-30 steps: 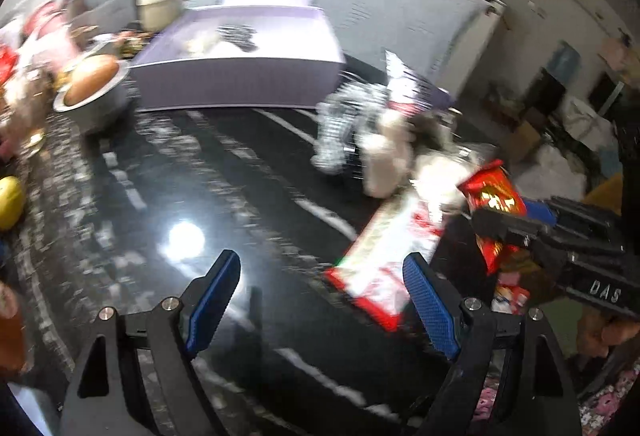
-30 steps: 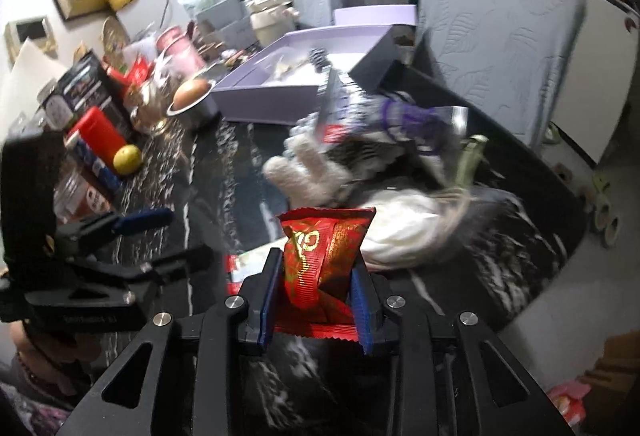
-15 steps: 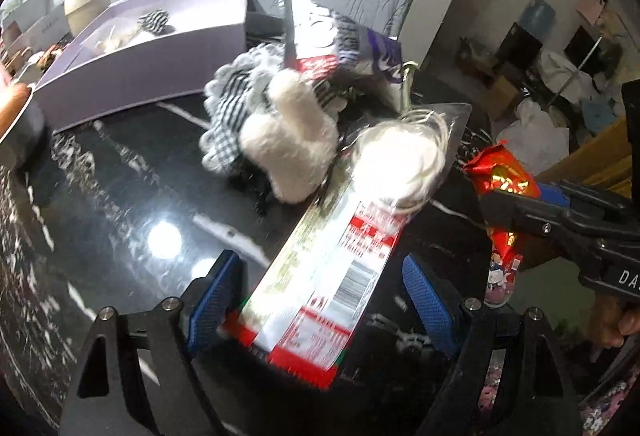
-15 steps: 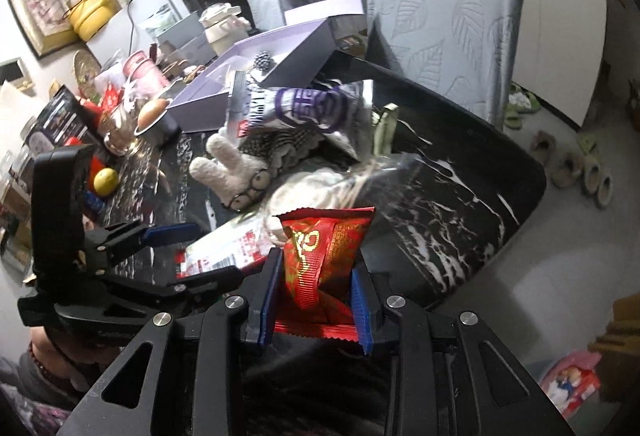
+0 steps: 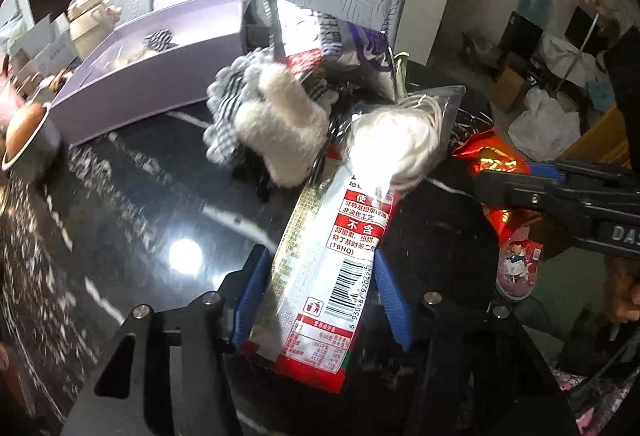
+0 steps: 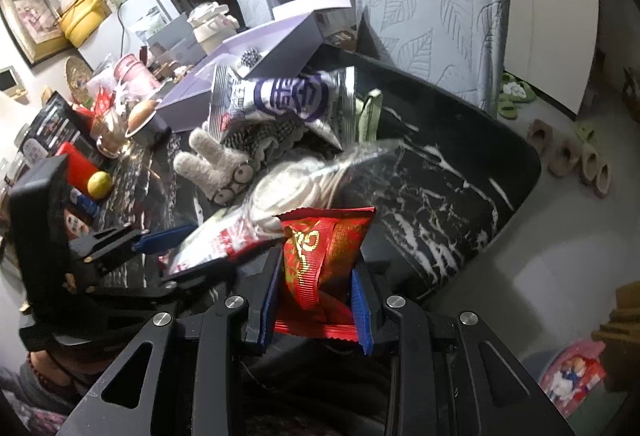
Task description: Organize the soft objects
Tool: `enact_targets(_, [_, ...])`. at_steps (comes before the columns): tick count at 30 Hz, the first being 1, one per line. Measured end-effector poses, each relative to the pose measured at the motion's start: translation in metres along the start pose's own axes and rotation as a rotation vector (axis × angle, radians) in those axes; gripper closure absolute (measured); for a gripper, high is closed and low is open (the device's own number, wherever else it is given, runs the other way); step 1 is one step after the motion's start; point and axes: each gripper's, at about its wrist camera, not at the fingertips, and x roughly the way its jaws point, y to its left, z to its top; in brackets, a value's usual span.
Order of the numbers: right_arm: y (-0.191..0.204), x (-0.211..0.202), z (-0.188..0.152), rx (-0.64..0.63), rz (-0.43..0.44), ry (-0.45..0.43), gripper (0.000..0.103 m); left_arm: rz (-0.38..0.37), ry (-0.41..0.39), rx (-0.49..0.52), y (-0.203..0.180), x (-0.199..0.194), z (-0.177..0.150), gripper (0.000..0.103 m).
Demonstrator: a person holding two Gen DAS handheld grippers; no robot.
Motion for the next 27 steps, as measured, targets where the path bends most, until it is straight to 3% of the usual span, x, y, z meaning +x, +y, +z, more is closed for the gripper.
enact_targets(11, [0.011, 0.011, -0.009, -0.022, 0.032, 0.035, 0.072, 0.053, 0.049, -0.112, 0.024, -0.023, -0.032, 0.049])
enact_targets(12, [0.012, 0.011, -0.009, -0.026, 0.034, 0.037, 0.072, 0.057, 0.035, -0.106, 0.023, -0.023, -0.035, 0.048])
enact_targets(16, [0.016, 0.016, -0.009, -0.033, 0.029, 0.052, 0.072, 0.075, 0.040, -0.041, 0.011, -0.015, -0.033, 0.025])
enact_targets(19, [0.015, 0.016, -0.010, -0.032, 0.024, 0.059, 0.072, 0.071, 0.015, -0.031, 0.008, -0.012, -0.031, 0.024])
enact_targets(22, [0.013, 0.016, -0.010, -0.024, 0.019, 0.057, 0.072, 0.082, -0.015, -0.051, 0.011, -0.012, -0.026, 0.048])
enact_targets(27, [0.013, 0.017, -0.010, -0.025, 0.030, 0.047, 0.072, 0.051, -0.047, 0.001, 0.016, -0.011, -0.022, 0.053])
